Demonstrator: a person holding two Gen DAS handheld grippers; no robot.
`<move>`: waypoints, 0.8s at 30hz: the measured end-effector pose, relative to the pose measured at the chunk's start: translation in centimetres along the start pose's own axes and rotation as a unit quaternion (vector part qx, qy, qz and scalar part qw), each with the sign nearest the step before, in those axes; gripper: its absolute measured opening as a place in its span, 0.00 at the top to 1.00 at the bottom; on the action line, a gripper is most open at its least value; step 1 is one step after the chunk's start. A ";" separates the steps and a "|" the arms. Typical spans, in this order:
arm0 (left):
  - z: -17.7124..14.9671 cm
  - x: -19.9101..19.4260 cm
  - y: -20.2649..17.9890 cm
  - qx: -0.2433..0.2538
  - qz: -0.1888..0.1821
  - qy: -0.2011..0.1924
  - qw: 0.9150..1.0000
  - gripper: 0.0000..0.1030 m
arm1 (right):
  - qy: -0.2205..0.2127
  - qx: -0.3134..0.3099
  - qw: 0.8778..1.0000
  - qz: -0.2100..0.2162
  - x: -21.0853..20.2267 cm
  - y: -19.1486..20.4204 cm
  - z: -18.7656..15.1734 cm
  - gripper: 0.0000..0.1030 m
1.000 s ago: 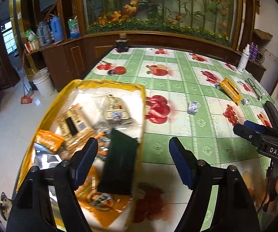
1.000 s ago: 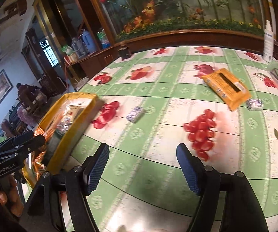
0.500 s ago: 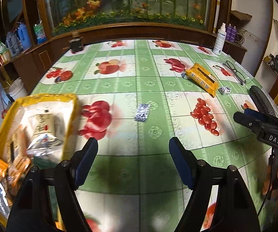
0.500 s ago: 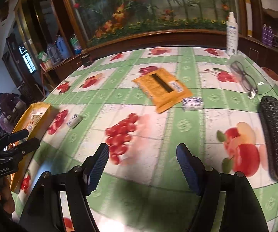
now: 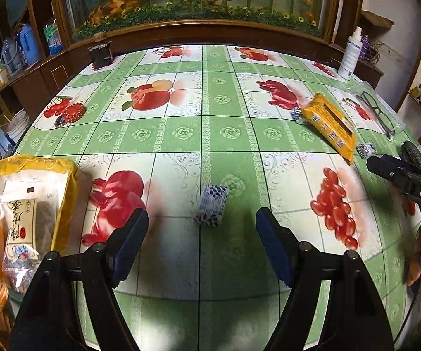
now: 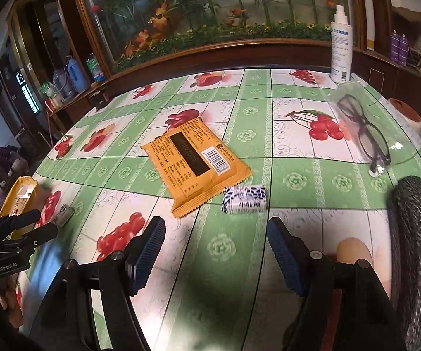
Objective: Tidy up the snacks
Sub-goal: 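Withdraw both open tools from the tray toward the blue-white packets, then grasp a blue-white packet with the left tool while the right tool grasps another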
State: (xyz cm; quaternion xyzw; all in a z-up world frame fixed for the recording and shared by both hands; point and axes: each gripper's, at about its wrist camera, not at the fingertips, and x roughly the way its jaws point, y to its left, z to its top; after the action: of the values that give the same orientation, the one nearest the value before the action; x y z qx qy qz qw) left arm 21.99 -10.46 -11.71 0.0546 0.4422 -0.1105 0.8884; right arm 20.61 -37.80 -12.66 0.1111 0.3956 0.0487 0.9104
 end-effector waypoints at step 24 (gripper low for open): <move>1.4 2.4 -1.0 0.025 -0.036 0.002 0.999 0.73 | 0.013 0.006 1.000 -0.020 1.4 -0.4 1.0 0.87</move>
State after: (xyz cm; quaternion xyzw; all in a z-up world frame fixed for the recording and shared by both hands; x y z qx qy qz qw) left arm 24.17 -12.09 -12.79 0.0609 0.4426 -0.1533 0.8814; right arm 22.27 -38.11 -13.13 0.1084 0.4097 0.0294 0.9053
